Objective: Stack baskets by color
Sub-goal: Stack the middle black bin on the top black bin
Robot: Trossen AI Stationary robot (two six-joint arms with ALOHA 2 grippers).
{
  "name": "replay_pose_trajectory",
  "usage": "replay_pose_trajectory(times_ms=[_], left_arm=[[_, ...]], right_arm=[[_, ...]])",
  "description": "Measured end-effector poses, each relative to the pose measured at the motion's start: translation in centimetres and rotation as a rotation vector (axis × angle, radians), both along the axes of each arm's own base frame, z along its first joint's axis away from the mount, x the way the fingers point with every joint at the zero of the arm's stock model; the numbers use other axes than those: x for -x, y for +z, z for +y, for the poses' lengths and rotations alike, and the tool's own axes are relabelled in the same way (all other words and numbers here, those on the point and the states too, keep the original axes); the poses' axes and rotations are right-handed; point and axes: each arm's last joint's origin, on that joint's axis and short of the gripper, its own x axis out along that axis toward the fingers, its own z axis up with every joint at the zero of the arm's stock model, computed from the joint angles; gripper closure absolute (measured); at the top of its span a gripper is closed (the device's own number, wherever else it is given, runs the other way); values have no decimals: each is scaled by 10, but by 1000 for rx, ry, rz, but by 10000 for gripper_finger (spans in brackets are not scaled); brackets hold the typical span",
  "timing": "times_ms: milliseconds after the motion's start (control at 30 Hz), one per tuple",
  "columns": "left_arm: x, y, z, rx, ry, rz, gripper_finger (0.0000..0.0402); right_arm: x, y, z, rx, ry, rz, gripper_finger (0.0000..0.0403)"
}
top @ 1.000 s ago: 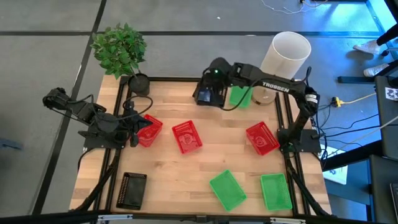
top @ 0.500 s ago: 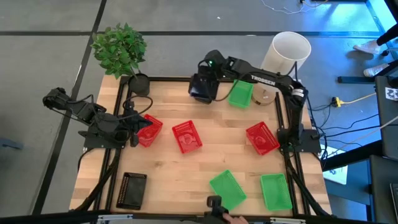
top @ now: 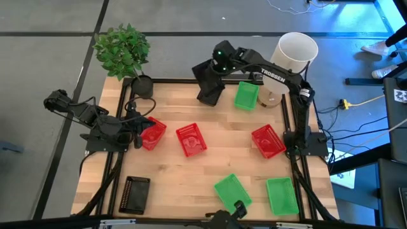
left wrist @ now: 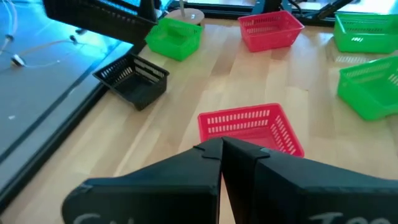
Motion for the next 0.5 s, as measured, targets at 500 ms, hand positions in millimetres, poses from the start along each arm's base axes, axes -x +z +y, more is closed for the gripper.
replay_pose_trajectory(times_ms=[500], left_arm=[[-2,0,12,-145,72,52,401]], right_arm=[[8,-4,-2,-397,-499,-164,403]])
